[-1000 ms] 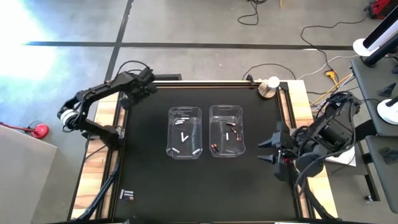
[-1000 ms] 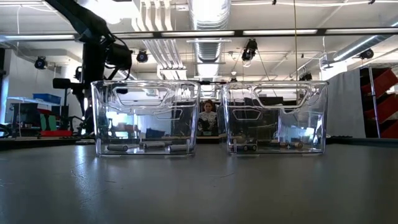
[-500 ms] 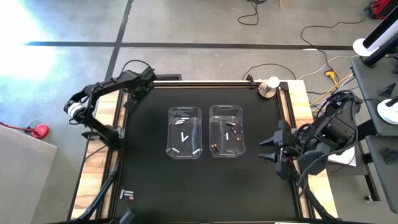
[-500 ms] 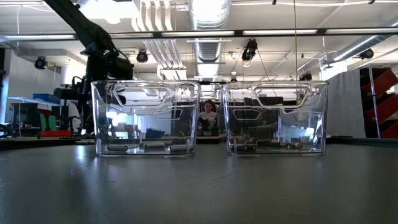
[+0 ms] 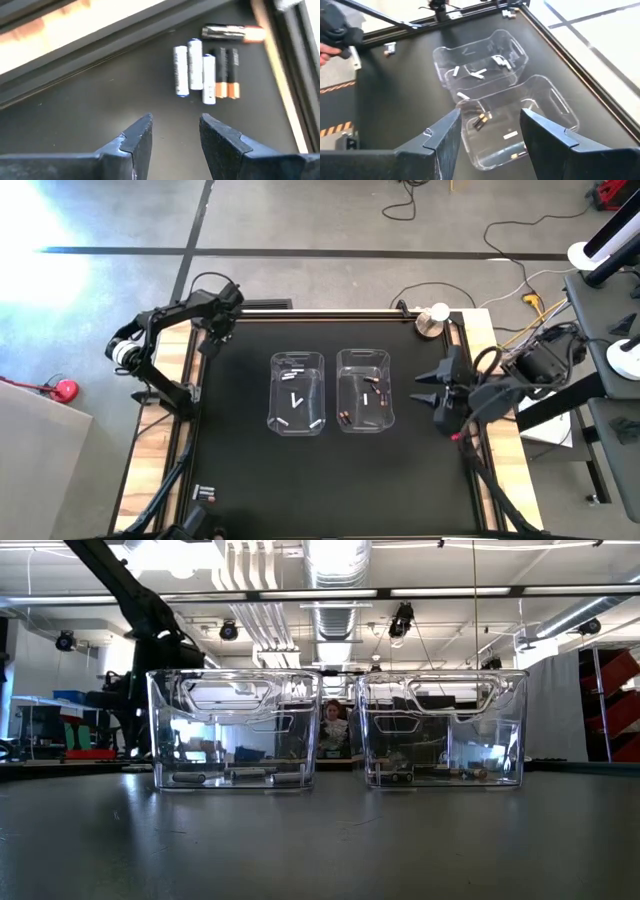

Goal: Sort batteries
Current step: Put the white battery into the left transparent bin

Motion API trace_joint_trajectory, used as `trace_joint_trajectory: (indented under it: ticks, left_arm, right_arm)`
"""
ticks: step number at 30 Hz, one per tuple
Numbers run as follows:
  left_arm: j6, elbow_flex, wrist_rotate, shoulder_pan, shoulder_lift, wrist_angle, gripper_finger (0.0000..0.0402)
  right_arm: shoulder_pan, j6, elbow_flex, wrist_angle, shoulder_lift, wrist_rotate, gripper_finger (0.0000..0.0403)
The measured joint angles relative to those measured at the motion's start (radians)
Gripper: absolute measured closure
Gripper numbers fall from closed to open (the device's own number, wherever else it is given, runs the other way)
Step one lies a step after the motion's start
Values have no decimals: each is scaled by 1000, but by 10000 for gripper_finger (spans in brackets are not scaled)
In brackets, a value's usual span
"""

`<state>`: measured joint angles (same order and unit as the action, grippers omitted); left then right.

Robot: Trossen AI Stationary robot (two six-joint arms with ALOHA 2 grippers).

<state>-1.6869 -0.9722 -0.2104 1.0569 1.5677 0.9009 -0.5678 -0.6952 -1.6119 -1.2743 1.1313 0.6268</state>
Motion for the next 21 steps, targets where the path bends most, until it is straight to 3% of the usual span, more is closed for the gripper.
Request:
trace_joint_trajectory:
  ticks: [11, 21]
  left_arm:
    - [-153, 133, 26, 32, -4, -118, 260]
    - [-74, 154, 31, 38, -5, -204, 260]
  right_arm:
    - [68, -59, 0, -1, 1, -23, 209]
    - [111, -129, 0, 0, 15, 2, 209]
